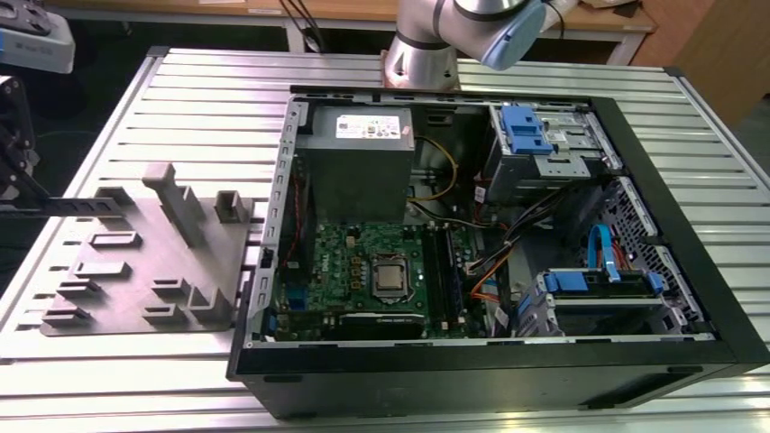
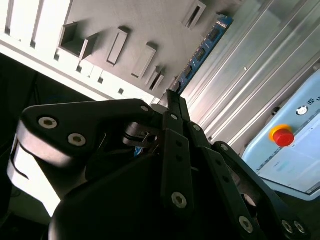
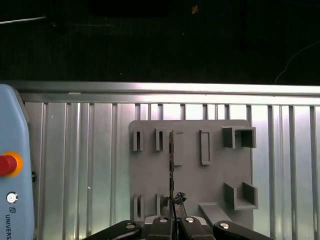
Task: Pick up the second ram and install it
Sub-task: 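Pick up the second ram and move it above second insertion slot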
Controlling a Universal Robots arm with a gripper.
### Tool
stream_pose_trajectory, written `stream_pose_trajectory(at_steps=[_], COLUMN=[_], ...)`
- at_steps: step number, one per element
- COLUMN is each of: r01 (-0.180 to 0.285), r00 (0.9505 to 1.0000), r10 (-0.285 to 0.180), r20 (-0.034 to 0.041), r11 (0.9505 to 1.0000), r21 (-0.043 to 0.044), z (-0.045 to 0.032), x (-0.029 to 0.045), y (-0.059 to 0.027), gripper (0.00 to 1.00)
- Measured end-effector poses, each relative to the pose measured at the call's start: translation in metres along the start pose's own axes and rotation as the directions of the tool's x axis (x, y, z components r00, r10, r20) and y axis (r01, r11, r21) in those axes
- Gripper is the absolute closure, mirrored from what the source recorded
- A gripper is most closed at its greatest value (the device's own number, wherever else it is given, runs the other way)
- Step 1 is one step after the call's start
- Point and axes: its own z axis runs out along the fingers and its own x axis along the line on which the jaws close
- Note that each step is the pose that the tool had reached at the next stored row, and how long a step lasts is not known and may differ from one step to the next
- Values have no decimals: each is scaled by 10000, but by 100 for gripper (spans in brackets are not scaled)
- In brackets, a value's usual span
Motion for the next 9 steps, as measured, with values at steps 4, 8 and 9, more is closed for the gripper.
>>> stream_pose_trajectory(at_steps=[4,8,9], r01=[0,1,1], r00=[10000,10000,10000], r10=[0,-1,-1], r20=[14,22,25], r11=[10000,10000,10000], r21=[0,0,0], z=[-68,-150,-171], x=[-3,-6,-7], y=[3,7,8], gripper=[92,92,92])
